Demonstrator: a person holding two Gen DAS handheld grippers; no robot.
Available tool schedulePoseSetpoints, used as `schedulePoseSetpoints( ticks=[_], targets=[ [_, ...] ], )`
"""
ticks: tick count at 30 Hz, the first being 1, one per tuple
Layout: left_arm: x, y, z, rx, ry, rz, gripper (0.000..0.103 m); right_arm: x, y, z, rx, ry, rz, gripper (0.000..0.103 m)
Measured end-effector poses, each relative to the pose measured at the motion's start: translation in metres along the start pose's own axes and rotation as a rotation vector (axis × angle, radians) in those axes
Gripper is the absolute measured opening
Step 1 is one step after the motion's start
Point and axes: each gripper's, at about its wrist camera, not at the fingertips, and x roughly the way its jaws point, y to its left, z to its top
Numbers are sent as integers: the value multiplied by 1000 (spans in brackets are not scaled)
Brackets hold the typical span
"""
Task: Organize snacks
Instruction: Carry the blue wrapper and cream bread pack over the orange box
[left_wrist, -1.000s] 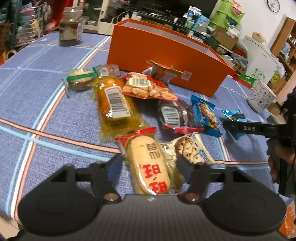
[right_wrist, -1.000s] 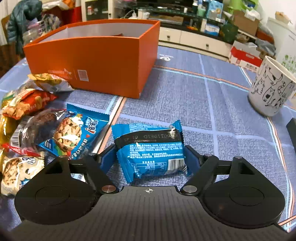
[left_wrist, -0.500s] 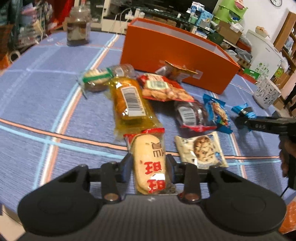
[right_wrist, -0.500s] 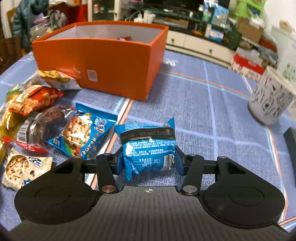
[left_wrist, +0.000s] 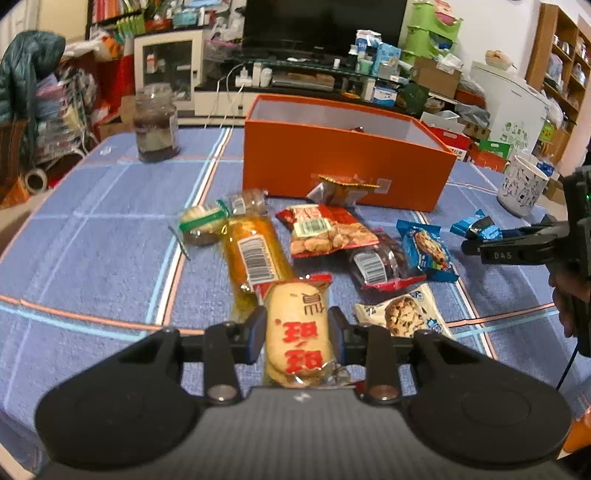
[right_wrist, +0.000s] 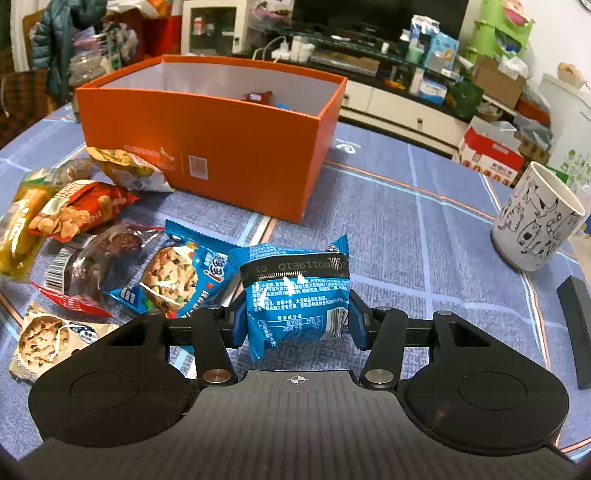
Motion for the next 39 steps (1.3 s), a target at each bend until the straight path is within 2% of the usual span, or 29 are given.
schedulePoseSetpoints(
  ticks=[4, 11, 17, 25, 31, 39],
  targets=[
    [0, 3, -1, -15, -2, 8, 32, -2, 0, 1, 3, -8, -5, 39],
    [-16, -5, 33, 63, -140, 84, 32, -28, 4, 18, 30, -113, -26, 39],
    [-1, 4, 54, 39, -147, 109, 32, -51, 17, 35, 57, -177, -22, 39],
    [24, 20, 87, 23, -179, 147, 32, -45, 9, 48, 149, -121, -52, 39],
    [31, 28, 89, 16, -169, 150, 32, -29, 6, 49, 190, -62, -78, 39],
    [34, 29, 89, 8, -157, 151, 32, -20, 6, 50, 205, -36, -73, 39]
  ],
)
